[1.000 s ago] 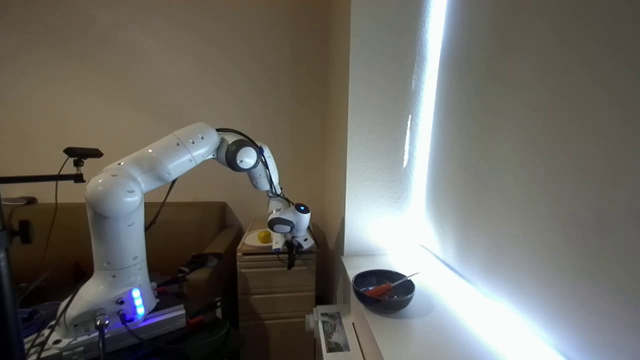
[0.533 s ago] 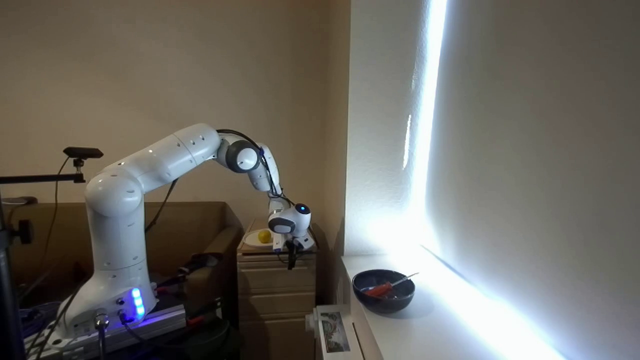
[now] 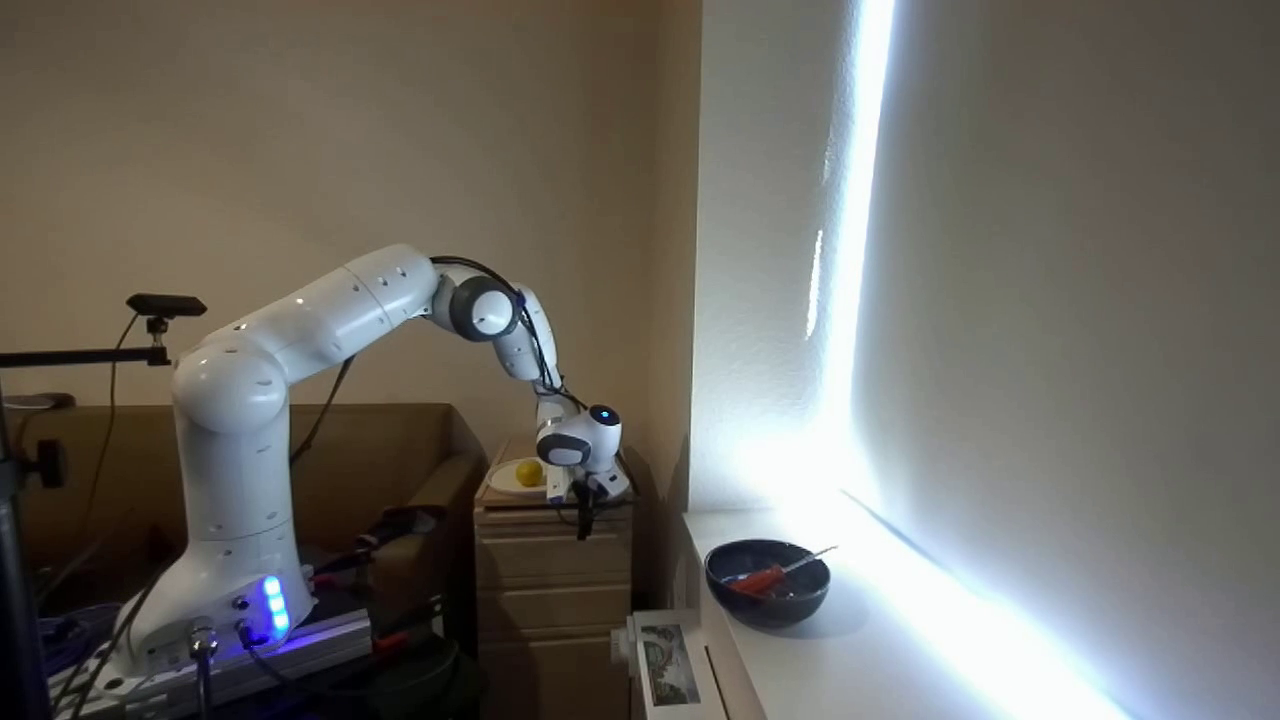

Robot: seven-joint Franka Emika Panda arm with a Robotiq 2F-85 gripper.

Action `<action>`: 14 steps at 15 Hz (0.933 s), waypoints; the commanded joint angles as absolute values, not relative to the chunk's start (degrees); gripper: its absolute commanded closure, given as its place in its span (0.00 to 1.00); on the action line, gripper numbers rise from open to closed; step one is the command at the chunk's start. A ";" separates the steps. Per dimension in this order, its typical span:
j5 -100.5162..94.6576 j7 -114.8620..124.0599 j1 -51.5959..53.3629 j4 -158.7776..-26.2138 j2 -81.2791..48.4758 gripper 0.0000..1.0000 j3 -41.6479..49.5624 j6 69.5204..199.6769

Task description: Open the drawer tray

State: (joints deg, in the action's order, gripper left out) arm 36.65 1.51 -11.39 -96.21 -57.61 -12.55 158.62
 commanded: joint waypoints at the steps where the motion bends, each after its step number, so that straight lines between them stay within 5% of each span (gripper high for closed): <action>1: 33.20 5.50 -8.58 -100.20 -57.26 0.00 -4.95 160.30; 14: 15.98 18.83 -2.49 -112.19 -48.98 0.00 12.90 152.58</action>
